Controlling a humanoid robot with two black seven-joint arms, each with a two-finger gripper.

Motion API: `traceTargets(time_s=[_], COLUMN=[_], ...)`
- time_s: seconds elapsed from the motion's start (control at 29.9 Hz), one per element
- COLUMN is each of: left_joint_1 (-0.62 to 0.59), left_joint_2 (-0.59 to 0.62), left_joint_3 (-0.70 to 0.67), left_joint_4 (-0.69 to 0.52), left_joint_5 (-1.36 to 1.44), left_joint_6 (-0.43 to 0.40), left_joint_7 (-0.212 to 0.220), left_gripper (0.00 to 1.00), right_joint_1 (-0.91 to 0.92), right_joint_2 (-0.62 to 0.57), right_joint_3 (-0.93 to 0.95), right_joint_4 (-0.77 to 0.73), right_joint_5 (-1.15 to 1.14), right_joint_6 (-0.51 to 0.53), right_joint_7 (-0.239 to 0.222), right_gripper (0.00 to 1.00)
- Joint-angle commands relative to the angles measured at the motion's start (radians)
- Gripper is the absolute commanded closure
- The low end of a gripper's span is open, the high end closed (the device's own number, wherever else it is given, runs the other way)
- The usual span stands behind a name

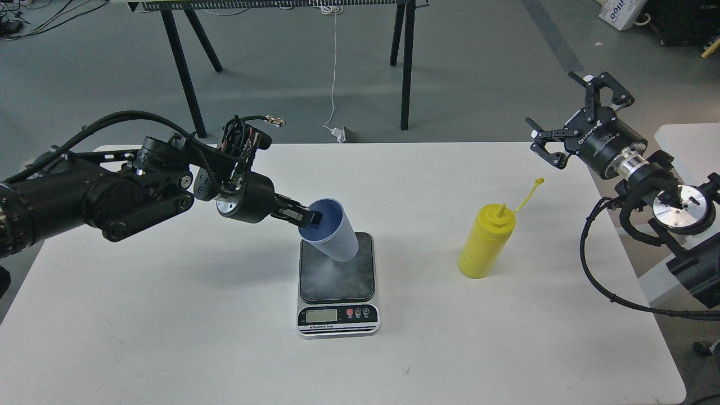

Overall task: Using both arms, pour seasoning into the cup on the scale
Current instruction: 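Lift the blue cup with the left gripper and set it on the scale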

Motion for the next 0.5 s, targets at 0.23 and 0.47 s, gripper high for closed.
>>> traceTargets(time_s=[0.23,0.47], left_joint_1=[0.01,0.012], left_joint_2=[0.002,0.005], left_joint_3=[0.006,0.005], left_joint_4=[-0.008,-0.008], left_joint_5=[0.012,0.01], left_joint_6=[0.0,0.0], left_joint_7=[0.002,0.0], left_gripper=[1.0,0.99], right_joint_1=[-0.006,-0.006], right_joint_2=[0.001,0.001], right_joint_3=[0.002,0.002], right_joint_4=[0.0,0.0], right_joint_5=[0.0,0.0], right_joint_6=[0.0,0.0], right_joint_7=[0.0,0.0], right_gripper=[0.01,0.01])
